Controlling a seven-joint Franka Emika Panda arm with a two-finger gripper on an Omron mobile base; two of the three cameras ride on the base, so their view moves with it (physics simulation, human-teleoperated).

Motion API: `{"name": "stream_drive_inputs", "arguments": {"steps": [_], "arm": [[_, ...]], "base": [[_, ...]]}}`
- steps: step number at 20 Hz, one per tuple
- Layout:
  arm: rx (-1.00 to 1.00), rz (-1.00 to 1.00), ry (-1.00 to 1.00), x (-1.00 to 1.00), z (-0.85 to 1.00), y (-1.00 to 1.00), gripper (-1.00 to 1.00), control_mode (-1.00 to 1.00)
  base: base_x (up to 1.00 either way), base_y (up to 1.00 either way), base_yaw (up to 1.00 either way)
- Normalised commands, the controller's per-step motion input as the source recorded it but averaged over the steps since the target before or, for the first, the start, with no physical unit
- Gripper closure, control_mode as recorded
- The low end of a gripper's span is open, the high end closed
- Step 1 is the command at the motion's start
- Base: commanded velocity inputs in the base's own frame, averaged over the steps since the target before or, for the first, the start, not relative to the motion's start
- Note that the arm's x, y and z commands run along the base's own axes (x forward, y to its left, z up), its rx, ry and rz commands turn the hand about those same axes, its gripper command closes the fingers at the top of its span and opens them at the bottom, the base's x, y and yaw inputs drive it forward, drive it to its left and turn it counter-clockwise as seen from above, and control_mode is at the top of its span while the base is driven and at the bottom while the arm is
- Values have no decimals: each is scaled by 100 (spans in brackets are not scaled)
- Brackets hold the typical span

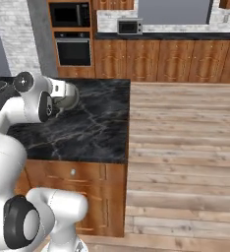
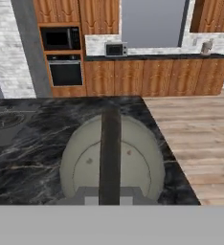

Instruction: Pick the kettle from the counter and place it on a stove burner. Then turn the burner on.

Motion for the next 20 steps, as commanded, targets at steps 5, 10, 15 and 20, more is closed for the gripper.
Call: {"name": "stream_drive_inputs", "arguments": {"steps": [5,10,15,20], "arm": [[0,0,0,0,0,0,100,100],[0,0,0,0,0,0,100,100],[0,0,0,0,0,0,100,100],[0,0,0,0,0,0,100,100]], "base": [[17,-100,0],[23,-100,0],[36,-100,0],[66,-100,0]]}}
